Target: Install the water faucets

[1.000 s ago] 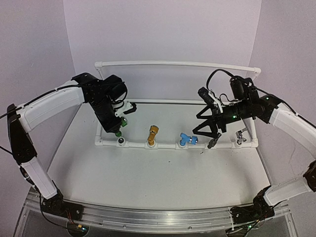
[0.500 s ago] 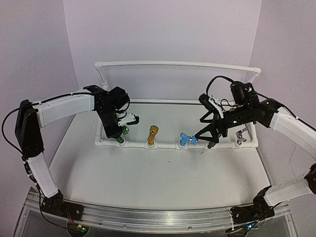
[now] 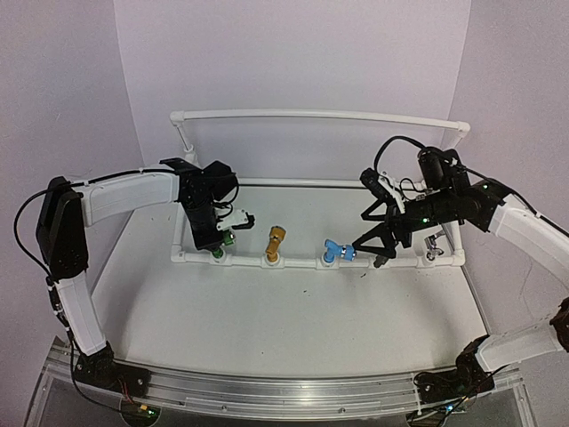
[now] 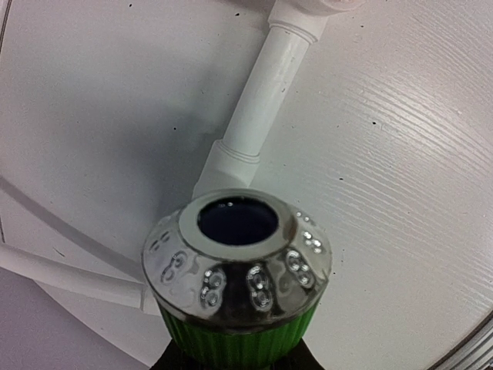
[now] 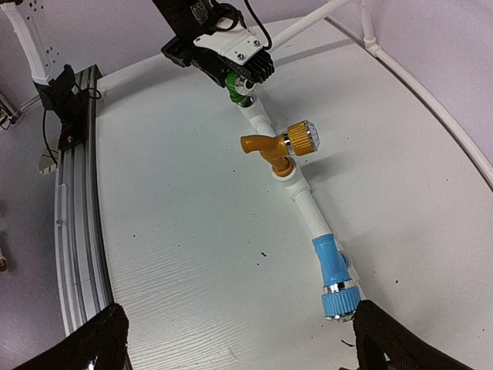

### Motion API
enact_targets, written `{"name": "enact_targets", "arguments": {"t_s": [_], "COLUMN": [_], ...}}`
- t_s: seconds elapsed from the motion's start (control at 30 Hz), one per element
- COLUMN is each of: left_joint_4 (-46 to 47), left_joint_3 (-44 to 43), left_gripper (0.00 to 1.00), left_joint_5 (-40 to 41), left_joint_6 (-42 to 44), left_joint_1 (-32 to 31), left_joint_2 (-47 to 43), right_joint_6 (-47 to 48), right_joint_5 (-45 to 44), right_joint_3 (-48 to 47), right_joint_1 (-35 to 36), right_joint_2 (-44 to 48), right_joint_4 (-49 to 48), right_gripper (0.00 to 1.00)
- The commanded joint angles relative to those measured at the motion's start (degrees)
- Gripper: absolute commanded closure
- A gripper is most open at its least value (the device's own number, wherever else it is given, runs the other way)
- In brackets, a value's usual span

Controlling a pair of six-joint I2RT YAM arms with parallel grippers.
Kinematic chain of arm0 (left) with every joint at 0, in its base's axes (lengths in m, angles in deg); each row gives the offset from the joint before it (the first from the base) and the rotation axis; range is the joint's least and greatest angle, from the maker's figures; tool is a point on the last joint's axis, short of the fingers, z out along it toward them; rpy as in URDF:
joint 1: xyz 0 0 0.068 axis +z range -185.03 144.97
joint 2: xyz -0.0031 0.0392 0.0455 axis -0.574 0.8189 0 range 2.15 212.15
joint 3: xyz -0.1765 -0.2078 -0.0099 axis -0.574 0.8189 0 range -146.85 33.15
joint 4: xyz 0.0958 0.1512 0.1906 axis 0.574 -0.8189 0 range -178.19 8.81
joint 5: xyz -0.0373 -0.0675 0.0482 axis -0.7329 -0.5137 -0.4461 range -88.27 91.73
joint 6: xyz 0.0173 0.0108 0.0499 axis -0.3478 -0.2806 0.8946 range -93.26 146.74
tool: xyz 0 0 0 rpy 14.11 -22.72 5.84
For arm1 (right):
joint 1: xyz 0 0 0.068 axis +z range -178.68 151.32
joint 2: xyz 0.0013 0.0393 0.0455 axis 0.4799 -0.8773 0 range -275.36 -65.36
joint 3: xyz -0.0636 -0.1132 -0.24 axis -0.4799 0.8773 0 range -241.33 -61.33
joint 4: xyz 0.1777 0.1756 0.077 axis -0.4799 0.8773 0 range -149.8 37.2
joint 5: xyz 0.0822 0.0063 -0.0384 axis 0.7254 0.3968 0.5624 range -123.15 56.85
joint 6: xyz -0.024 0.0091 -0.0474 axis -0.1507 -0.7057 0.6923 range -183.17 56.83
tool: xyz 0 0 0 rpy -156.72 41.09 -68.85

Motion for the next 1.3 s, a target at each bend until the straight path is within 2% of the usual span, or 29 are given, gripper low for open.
{"name": "enact_targets", "arguments": {"t_s": [0.0, 0.43, 0.77, 0.97, 1.27], "left_joint_4": [2.25, 4.91, 5.70, 5.38, 4.32], "left_joint_3": [-0.71, 1.55, 5.51, 6.75, 7.06], "left_gripper": [1.00, 1.00, 1.00, 0.98, 0.97], "left_joint_5": [2.25, 5.32, 3.23, 5.93, 7.08], "left_joint_6": [-0.41, -1.91, -0.96, 5.34, 23.64], "left_joint_1": [0.33, 0.33, 0.24, 0.24, 0.24], "left_joint_2": [1.05, 2.07, 0.58, -0.17, -1.62], "right_joint_6": [0.10, 0.28, 0.54, 0.49, 0.13], "right_joint_5": [0.37, -0.26, 0.02, 0.00, 0.17], "right_joint_3": [0.29, 0.82, 0.41, -0.09, -1.10], "right_joint_1": [-0.33, -0.33, -0.29, -0.33, -0.30], "right_joint_2": [1.28, 2.07, 1.47, 1.37, 0.60], "right_joint_4": [-0.65, -0.56, -0.56, -0.56, -0.32], "right_gripper": [0.02, 0.02, 0.02, 0.02, 0.02]}}
